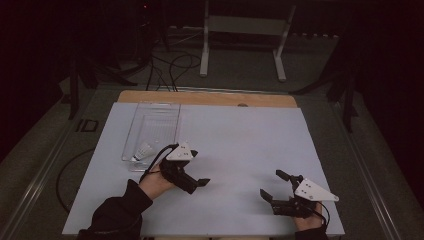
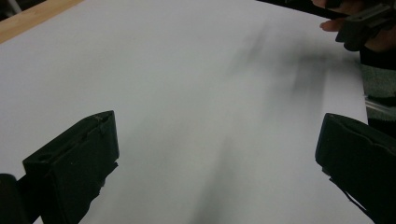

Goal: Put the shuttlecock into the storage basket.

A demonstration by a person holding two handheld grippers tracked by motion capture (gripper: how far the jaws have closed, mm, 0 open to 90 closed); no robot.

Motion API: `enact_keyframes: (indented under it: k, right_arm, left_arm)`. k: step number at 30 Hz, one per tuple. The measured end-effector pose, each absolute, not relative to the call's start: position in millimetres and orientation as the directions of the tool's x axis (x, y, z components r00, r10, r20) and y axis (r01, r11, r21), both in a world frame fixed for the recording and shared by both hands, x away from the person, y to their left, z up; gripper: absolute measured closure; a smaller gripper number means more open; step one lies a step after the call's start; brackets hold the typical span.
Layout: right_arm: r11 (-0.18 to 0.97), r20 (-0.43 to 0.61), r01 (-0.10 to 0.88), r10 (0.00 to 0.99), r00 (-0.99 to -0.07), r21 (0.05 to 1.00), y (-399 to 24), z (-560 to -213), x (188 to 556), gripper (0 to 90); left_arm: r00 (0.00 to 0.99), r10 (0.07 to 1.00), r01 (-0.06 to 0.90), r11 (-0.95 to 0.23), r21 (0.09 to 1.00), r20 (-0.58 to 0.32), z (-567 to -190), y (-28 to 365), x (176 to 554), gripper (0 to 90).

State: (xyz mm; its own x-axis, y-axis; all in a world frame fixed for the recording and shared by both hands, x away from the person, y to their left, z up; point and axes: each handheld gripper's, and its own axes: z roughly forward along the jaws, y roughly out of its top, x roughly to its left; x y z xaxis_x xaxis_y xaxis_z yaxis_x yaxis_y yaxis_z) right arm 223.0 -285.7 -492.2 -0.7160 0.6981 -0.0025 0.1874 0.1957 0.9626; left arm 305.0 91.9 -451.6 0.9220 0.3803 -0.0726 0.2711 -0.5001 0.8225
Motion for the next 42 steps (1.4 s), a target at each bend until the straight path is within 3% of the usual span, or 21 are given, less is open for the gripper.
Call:
enact_keyframes:
  k: [21, 42]
  right_arm:
    - [0.197, -0.002, 0.189, 0.698, -0.716, 0.962, -285.8, -491.7, 222.6, 13.4]
    - [0.194, 0.006, 0.195, 0.695, -0.719, 0.961, -285.8, -492.0, 222.3, 13.4]
  left_arm:
    - [0.914, 0.403, 0.287, -0.567, 0.772, -0.043, -490.1, 109.2, 278.3, 0.0]
    - [0.904, 0.414, 0.342, -0.546, 0.765, -0.109, -508.4, 143.8, 258.9, 0.0]
